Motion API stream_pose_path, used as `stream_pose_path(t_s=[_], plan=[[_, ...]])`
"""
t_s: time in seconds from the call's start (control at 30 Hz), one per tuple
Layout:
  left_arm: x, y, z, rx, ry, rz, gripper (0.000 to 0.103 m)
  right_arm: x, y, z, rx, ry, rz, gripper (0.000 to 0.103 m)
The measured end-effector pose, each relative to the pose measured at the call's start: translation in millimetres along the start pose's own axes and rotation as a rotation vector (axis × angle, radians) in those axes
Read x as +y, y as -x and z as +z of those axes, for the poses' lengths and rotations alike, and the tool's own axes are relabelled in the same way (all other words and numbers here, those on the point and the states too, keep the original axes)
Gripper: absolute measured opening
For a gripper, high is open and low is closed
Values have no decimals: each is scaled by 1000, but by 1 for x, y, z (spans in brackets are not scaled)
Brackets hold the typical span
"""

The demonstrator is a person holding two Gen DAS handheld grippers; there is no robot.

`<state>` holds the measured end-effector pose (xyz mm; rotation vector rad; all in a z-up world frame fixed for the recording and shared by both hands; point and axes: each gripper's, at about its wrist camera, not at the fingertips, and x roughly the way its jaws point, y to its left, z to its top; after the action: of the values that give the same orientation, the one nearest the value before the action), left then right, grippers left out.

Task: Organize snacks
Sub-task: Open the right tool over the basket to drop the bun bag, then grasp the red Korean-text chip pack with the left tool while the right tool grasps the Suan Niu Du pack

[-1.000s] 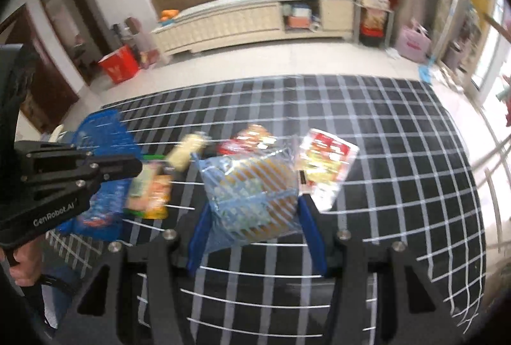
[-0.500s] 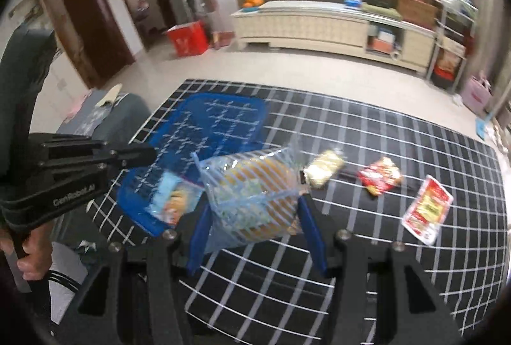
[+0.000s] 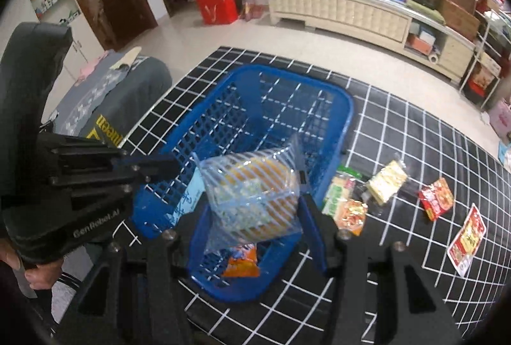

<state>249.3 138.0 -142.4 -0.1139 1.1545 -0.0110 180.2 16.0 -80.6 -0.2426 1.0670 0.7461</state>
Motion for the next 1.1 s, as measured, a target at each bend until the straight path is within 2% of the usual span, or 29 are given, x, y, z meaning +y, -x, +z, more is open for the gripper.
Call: stream_pose_path(t_s=[0.07, 0.17, 0.23, 0.27, 0.37, 0.47, 0.57, 0.63, 0.73, 0.9, 1.0, 1.1], plan=[[5, -2, -1, -14, 12, 9, 27, 2, -5, 1, 11, 5, 4, 58], [10, -5, 0, -19, 10, 19, 29, 5, -10, 0, 23, 20, 2, 60], [9, -7, 1, -15, -8, 48, 50, 5, -10, 1, 20, 22, -1, 61], [8, -6, 1, -19, -14, 65, 65, 5, -8, 1, 16, 19, 5, 61], [6, -2, 2, -43, -11, 70, 68, 0, 0, 3, -10, 5, 10, 67], [6, 6, 5, -55, 14, 59, 82, -6, 8, 4, -37, -9, 10, 75], [-5, 16, 8, -80, -10, 68, 83, -19, 21, 2, -65, -39, -15, 77], [-17, 20, 12, -90, -44, 72, 86, -33, 35, -3, -93, -68, -22, 82], [-41, 23, 22, -91, -72, 27, 87, -60, 54, -11, -117, -121, -52, 85], [-97, 21, 47, -110, -139, -56, 87, -110, 80, -27, -135, -212, -156, 90], [-134, 12, 61, -112, -199, -34, 87, -147, 97, -42, -155, -286, -226, 92], [-172, -3, 76, -88, -248, -51, 87, -175, 105, -54, -145, -336, -248, 95]])
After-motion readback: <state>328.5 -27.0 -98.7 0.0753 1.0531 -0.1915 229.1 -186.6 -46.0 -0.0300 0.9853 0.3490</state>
